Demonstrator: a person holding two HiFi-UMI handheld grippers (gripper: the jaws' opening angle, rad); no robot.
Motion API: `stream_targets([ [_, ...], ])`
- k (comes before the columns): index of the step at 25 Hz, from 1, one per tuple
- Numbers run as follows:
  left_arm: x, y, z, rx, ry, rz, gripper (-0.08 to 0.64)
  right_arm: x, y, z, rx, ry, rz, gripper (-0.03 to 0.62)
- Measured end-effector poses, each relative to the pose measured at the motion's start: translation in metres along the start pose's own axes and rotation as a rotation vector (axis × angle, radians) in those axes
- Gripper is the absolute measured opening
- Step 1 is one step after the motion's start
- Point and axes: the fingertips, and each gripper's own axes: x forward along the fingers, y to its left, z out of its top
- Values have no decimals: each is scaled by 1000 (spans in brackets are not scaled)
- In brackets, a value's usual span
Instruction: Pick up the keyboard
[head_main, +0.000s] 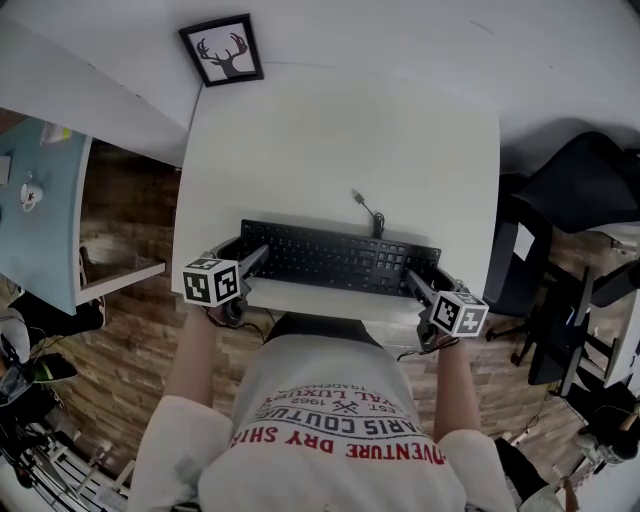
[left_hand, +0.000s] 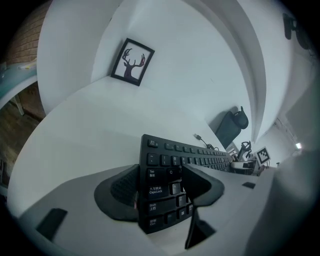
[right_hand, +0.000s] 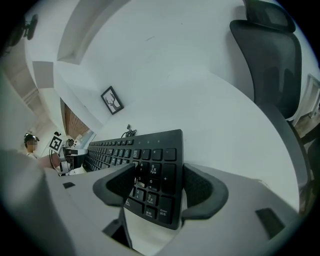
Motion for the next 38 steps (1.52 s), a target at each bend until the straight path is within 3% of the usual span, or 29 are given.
stream_targets([
  [8,-4,0,3,-31,-21,-15,268,-4,2,2,-4,-21,-12,301],
  [15,-22,-13,15,-29,-71,-20,268,-26,16,25,-62,-105,-5,301],
  [19,-52,-34,50,-12,-114,-20,268,-56,37,63,-88,-130,-5,301],
  [23,-67,-52,122,40,-198,-38,268,-72,54,136,-134,-215,-2,301],
  [25,-58,-46,95,66,-235,-48,268,-66,45,102,-150,-243,-2,301],
  [27,-25,-20,68,179,-371,-65,268,-26,18,38,-188,-355,13,301],
  [28,-3,-4,73,280,-492,-79,268,7,4,30,-233,-493,33,301],
  [30,27,16,82,489,-742,-108,268,63,-15,50,-343,-846,88,301],
  [31,34,21,63,551,-816,-116,268,76,-24,36,-375,-949,104,301],
  [34,34,22,-10,600,-875,-124,268,74,-39,-35,-397,-1010,112,301],
  [38,-3,-5,0,655,-940,-131,268,38,-23,-26,-414,-1067,117,301],
])
